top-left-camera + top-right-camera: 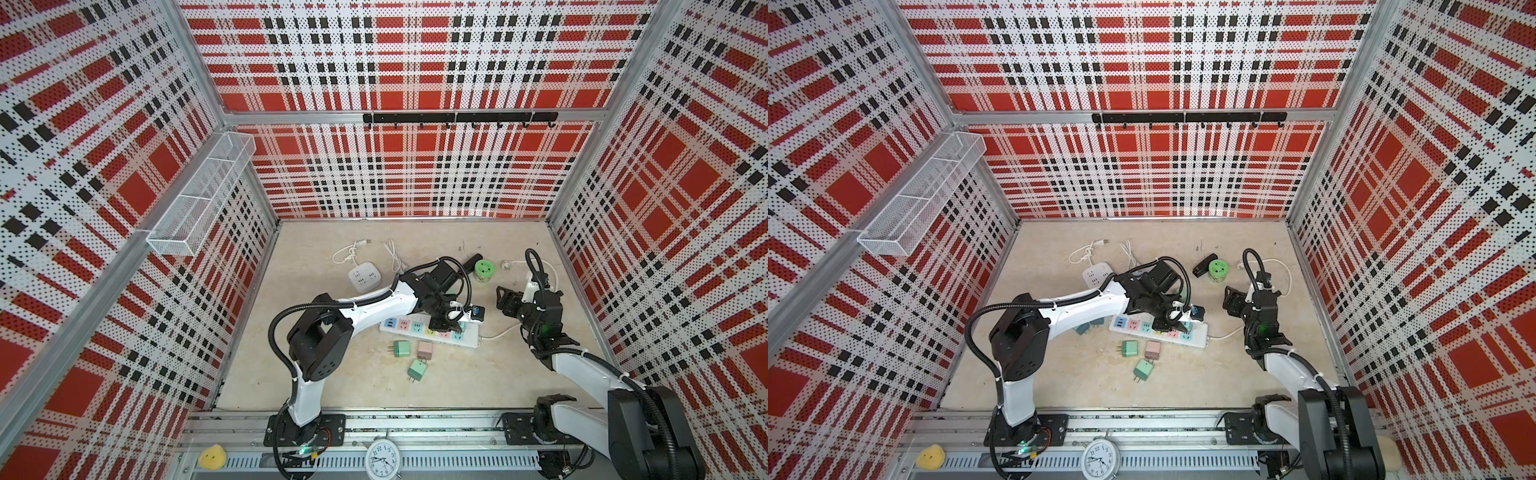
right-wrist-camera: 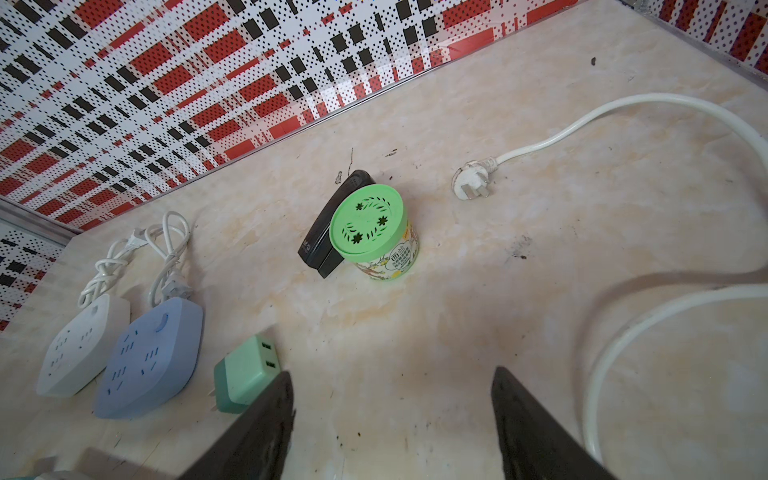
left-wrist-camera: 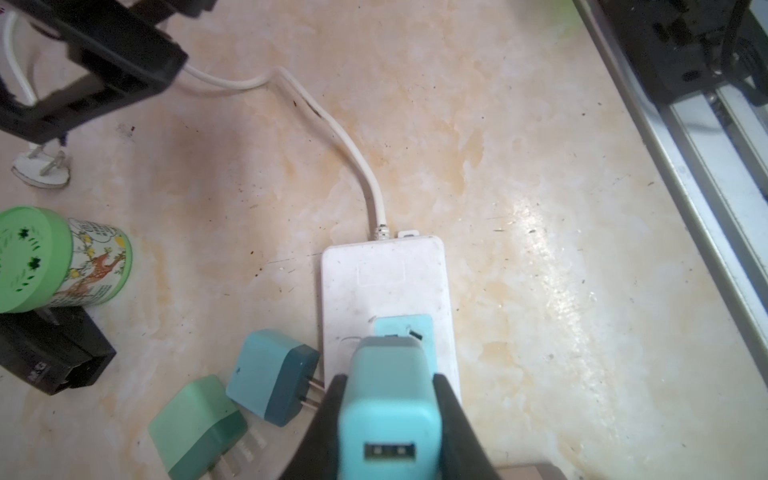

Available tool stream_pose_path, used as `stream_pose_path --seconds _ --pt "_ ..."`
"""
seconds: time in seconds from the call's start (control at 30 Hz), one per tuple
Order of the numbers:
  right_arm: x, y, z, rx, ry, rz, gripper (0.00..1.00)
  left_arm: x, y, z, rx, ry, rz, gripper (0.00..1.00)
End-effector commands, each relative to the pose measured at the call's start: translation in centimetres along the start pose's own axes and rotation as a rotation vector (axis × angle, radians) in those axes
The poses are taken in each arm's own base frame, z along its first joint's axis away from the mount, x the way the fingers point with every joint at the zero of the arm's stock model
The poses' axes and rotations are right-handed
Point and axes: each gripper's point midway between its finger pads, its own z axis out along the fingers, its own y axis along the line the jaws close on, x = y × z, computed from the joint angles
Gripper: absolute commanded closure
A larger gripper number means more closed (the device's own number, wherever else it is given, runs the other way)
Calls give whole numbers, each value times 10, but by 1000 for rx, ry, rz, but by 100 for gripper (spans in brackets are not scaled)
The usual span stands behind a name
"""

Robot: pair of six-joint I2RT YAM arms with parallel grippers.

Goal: Insert the plug

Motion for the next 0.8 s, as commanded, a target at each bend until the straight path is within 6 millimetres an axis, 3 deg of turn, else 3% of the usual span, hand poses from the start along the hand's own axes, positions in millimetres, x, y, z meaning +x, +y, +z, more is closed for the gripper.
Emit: stream_pose_path --seconds 0.0,0.77 --pt "-11 1 1 0 -40 8 24 2 -2 7 40 12 27 100" --pt "-11 1 3 2 -36 6 24 14 -1 28 62 95 -24 100"
